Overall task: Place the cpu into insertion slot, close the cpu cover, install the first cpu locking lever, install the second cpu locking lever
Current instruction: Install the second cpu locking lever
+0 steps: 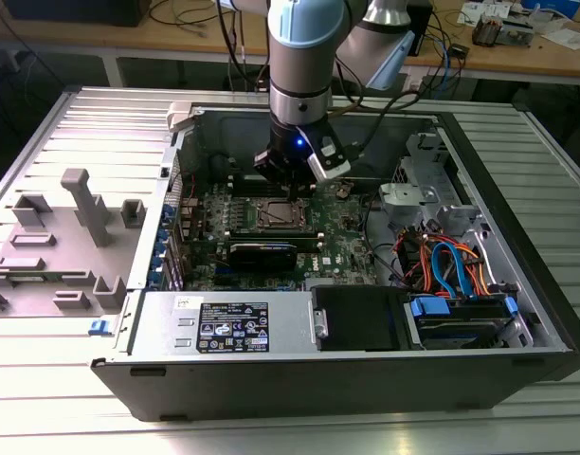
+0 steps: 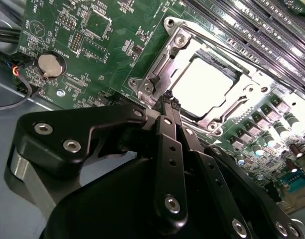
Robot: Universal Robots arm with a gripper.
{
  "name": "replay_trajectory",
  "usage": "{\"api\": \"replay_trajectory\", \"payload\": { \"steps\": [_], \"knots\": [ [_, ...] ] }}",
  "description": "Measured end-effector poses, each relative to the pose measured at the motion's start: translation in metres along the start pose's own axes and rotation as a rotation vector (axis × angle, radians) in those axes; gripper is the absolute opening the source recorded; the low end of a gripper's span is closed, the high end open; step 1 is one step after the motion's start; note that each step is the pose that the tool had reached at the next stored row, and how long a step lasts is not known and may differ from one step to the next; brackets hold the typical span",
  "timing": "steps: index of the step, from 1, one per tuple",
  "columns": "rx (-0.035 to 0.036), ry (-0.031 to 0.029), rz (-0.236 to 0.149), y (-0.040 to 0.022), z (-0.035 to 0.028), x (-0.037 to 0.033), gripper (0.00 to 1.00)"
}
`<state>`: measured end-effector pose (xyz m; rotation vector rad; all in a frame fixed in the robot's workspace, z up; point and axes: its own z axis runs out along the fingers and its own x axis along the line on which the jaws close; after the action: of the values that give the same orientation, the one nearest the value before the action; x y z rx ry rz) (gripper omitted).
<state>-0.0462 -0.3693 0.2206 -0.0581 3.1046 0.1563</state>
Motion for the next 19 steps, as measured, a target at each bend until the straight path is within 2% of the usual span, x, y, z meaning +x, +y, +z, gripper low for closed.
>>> {"api": "replay_trajectory", "payload": {
  "steps": [6, 12, 17, 19],
  "knots": [
    [0.0024, 0.0001, 0.000, -0.0042, -0.0007, 0.0001, 0.11],
    [0.0087, 0.0003, 0.000, -0.0079, -0.0010, 0.0003, 0.11],
    [0.0099, 0.0003, 0.000, -0.0087, -0.0012, 0.0003, 0.11],
    [0.0101, 0.0004, 0.000, -0.0085, -0.0038, 0.0002, 0.11]
  ]
}}
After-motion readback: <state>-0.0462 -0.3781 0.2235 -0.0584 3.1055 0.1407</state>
